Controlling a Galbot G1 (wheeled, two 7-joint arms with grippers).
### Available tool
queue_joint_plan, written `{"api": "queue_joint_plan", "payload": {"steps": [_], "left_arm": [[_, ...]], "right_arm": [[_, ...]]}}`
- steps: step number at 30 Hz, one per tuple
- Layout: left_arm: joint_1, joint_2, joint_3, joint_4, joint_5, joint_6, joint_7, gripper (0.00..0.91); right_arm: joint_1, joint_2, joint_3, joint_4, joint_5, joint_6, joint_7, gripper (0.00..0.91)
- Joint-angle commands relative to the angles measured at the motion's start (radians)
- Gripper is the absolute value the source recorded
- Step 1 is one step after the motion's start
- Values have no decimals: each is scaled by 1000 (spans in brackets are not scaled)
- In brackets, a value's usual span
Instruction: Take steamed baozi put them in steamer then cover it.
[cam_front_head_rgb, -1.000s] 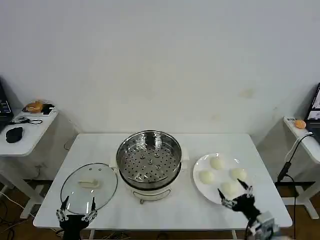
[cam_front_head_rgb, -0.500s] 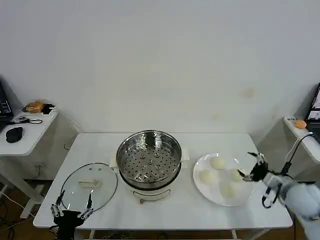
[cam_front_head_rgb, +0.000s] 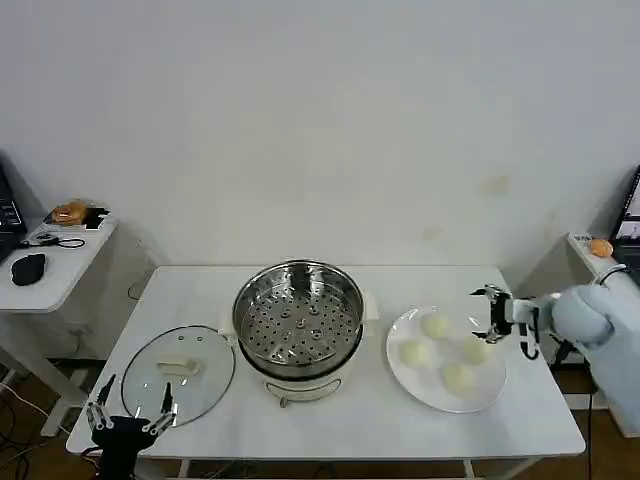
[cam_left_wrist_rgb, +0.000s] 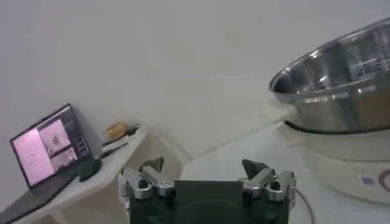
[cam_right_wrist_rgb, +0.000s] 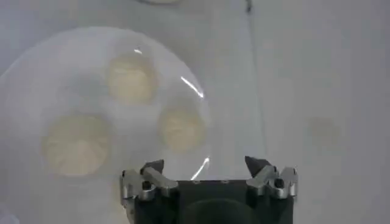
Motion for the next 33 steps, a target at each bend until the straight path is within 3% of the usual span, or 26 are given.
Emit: {"api": "queue_joint_plan", "payload": {"steps": [1,10,25,33], "left_arm": [[-1,2,-14,-10,10,4,6,907],[-8,22,-58,-8,-20,9,18,907],[-13,24,-73,-1,-24,8,19,907],[-14,27,-78,0,-27,8,19,907]], "right_arm": [[359,110,-398,-229,-12,37,-139,907],[380,242,-477,-377,-20,29,-99,907],[376,317,-487,-466,-70,20,-66,907],[370,332,-494,-483,-83,15,-68,776]]}}
